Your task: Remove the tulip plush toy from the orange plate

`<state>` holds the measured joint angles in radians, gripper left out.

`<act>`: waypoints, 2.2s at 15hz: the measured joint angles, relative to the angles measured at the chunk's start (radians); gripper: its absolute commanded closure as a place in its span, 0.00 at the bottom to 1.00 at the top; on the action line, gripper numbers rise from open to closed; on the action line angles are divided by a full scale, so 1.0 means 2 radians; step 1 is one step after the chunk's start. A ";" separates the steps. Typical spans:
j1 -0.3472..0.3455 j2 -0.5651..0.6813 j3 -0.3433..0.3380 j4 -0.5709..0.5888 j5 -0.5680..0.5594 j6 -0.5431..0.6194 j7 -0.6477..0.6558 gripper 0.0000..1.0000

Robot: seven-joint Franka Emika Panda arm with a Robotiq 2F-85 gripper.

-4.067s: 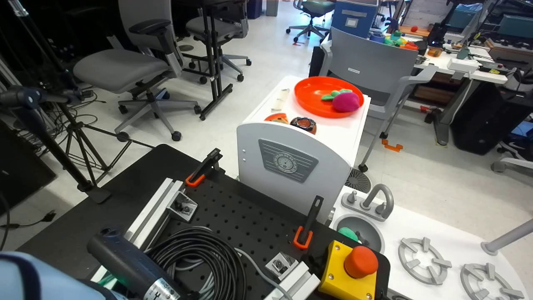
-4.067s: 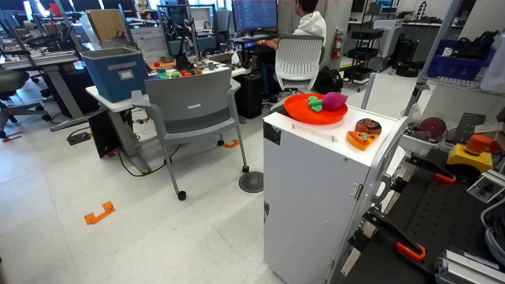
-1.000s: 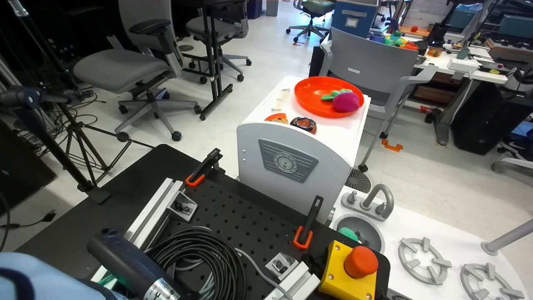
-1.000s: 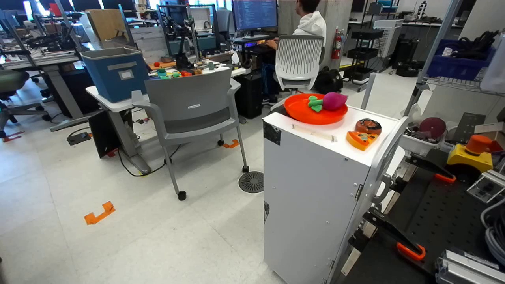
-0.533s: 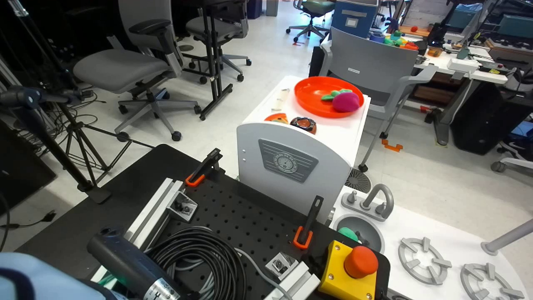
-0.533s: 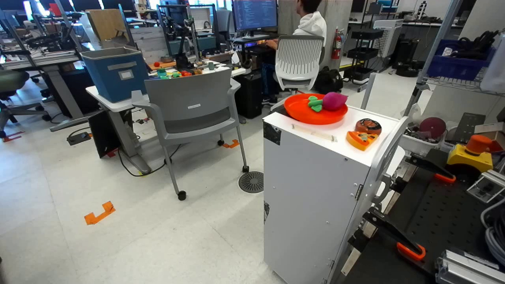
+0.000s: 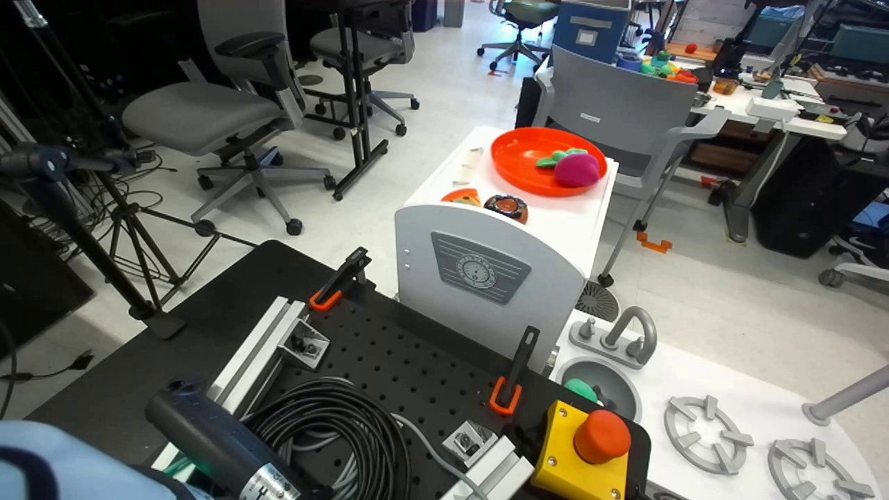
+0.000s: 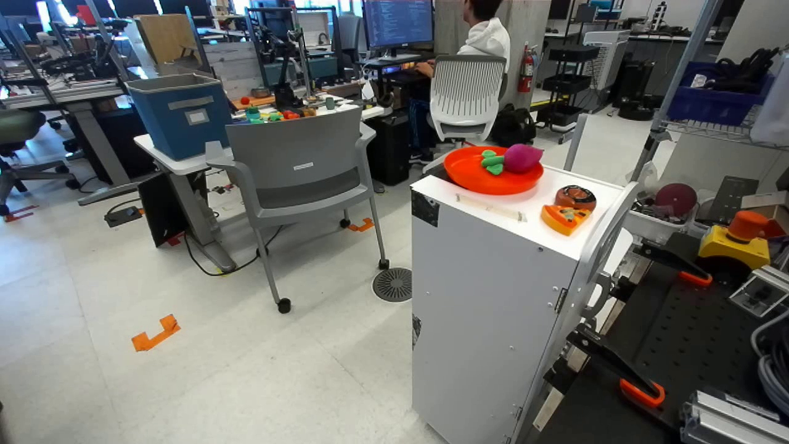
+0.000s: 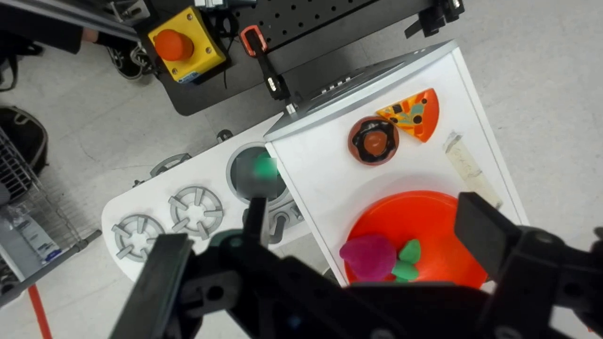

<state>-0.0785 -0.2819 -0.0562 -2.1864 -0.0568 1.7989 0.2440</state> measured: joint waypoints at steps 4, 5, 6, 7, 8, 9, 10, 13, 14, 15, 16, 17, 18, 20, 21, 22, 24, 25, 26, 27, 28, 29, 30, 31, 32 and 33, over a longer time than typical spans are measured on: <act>0.000 0.013 0.004 0.003 -0.022 0.035 0.000 0.00; 0.000 0.019 0.004 0.006 -0.021 0.036 0.000 0.00; 0.000 0.025 0.004 0.010 -0.019 0.036 0.000 0.00; 0.000 0.031 0.004 0.015 -0.018 0.036 0.000 0.00; 0.000 0.038 0.004 0.021 -0.017 0.036 0.000 0.00; 0.000 0.045 0.004 0.028 -0.018 0.036 0.000 0.00; 0.000 0.052 0.003 0.036 -0.018 0.036 0.000 0.00; 0.000 0.080 0.002 0.063 -0.021 0.036 0.000 0.00; 0.000 0.091 0.001 0.073 -0.021 0.036 0.001 0.00; 0.000 0.102 0.001 0.083 -0.021 0.037 0.004 0.00; 0.000 0.113 0.000 0.093 -0.021 0.041 0.009 0.00; 0.000 0.124 0.000 0.102 -0.021 0.047 0.015 0.00; 0.000 0.134 -0.001 0.111 -0.021 0.054 0.021 0.00; 0.000 0.151 -0.001 0.126 -0.021 0.064 0.030 0.00; 0.000 0.158 -0.001 0.133 -0.021 0.067 0.032 0.00; 0.000 0.164 -0.001 0.138 -0.021 0.071 0.034 0.00; 0.000 0.174 -0.001 0.147 -0.021 0.073 0.034 0.00; 0.000 0.178 -0.001 0.152 -0.021 0.073 0.034 0.00; 0.000 0.181 -0.001 0.155 -0.021 0.073 0.034 0.00; 0.000 0.184 -0.001 0.158 -0.021 0.073 0.034 0.00; 0.001 0.188 -0.001 0.160 -0.021 0.073 0.032 0.00; 0.002 0.190 -0.001 0.162 -0.019 0.072 0.022 0.00; 0.003 0.192 0.000 0.162 -0.017 0.072 0.008 0.00; 0.003 0.194 0.000 0.163 -0.017 0.072 -0.005 0.00; 0.004 0.196 0.000 0.163 -0.017 0.072 -0.015 0.00; 0.005 0.197 0.000 0.164 -0.018 0.072 -0.020 0.00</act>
<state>-0.0695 0.1123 -0.0566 -1.8593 -0.0930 1.9426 0.2041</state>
